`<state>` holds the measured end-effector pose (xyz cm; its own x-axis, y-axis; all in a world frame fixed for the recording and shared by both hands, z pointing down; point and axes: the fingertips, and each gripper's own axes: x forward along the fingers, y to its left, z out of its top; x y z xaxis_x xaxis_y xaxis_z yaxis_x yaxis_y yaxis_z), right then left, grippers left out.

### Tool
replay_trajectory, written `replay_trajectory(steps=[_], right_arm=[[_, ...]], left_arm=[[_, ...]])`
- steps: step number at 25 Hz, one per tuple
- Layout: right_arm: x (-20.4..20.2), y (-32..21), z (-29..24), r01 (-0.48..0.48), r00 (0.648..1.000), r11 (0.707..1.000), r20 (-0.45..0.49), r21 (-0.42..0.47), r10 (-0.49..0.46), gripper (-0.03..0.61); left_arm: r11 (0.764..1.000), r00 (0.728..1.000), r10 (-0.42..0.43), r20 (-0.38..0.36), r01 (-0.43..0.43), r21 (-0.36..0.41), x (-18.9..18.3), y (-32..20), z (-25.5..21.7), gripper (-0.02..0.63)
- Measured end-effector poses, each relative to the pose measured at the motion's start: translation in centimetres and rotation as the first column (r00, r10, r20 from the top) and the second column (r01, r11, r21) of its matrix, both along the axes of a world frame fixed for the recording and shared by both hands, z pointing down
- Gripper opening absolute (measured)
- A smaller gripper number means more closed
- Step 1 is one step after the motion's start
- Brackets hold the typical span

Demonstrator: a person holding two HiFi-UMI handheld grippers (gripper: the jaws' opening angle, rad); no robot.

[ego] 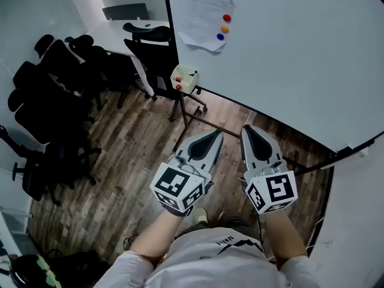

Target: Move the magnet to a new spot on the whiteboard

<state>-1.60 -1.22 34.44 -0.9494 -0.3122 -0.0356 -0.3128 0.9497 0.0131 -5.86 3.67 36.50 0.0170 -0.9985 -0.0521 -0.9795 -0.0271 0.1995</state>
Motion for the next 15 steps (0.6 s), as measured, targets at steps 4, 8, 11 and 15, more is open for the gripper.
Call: replay_trajectory(steps=[4, 8, 11, 15], right_arm=[[-3.4, -2.8, -0.3, -0.004, 1.0, 1.0, -0.002, 0.031, 0.004, 0.012], [-7.0, -5.9, -0.4, 0.008, 1.0, 0.999, 0.013, 0.049, -0.008, 0.012], [-9.8, -8.5, -1.2, 0.019, 0.999, 0.997, 0.03, 0.073, -0.021, 0.013], [-13.1, -12.6, -2.8, 0.016, 0.999, 0.992, 0.047, 0.128, -0.022, 0.014]], left_arm=[[1.0, 1.0, 0.006, -0.004, -0.006, 0.0, -2.9, -2.8, 0.2, 0.011], [1.0, 1.0, -0.008, 0.016, 0.008, 0.003, -6.1, -5.9, 0.0, 0.011], [1.0, 0.999, -0.031, 0.033, 0.031, -0.001, -8.6, -7.9, -0.6, 0.011], [0.998, 0.998, -0.056, 0.041, 0.056, 0.003, -11.6, -11.2, -1.6, 0.011]])
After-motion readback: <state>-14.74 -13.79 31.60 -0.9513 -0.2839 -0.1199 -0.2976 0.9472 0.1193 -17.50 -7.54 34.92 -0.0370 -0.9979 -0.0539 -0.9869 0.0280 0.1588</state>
